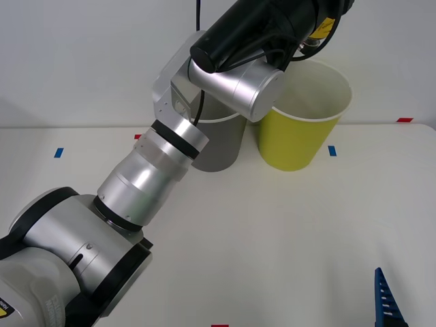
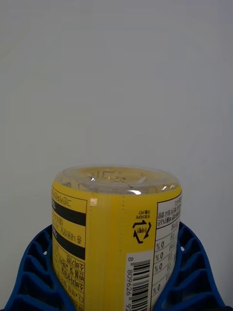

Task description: Put cans in the gray bin and PET bottles in the light green bin.

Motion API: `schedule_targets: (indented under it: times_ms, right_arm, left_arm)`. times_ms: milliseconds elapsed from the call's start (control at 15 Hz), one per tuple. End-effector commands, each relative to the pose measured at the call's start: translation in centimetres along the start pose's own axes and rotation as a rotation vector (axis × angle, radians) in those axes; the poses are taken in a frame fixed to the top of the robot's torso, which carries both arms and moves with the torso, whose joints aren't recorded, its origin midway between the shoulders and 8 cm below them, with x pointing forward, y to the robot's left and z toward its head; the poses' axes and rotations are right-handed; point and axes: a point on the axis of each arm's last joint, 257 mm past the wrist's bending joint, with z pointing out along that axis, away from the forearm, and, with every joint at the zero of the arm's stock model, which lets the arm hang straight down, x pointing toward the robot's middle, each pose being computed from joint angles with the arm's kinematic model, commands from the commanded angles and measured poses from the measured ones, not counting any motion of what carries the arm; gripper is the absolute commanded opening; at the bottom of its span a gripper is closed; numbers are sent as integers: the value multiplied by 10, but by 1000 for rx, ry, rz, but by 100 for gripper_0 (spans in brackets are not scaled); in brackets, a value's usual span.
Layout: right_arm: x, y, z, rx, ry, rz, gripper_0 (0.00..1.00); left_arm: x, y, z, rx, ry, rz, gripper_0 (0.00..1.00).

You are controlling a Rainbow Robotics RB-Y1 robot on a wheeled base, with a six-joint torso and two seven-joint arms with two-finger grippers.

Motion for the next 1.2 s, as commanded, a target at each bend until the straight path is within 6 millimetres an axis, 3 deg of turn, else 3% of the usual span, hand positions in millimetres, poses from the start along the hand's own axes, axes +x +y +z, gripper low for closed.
schedule_targets:
  times_ms: [67, 1200]
  right_arm:
    - [0, 0, 0, 0, 0, 0, 100]
    - [0, 0, 0, 0, 0, 0, 100]
  left_arm:
    - [0, -2, 0, 3, -2, -4, 0]
    - [23, -10, 0, 22, -9, -134, 0]
